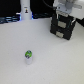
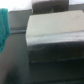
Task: Open the kcup holder, insert the kcup into the holder, and close the kcup holder
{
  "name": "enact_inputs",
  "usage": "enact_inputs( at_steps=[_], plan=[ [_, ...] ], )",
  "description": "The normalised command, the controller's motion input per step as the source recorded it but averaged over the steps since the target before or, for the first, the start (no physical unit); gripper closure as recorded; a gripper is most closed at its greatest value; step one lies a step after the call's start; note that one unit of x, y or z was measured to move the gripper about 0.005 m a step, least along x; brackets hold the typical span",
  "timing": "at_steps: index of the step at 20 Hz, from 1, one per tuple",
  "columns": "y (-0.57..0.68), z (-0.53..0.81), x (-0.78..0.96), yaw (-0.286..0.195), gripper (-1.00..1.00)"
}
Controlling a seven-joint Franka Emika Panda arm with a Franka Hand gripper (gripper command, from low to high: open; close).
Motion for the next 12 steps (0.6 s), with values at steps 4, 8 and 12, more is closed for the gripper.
enact_inputs(
  at_steps=[4, 8, 12],
  plan=[
    [-0.02, -0.31, -0.38, 0.022, -1.00],
    [0.05, -0.14, -0.30, -0.006, 1.00],
    [0.01, -0.01, -0.04, -0.009, 1.00]
  ],
)
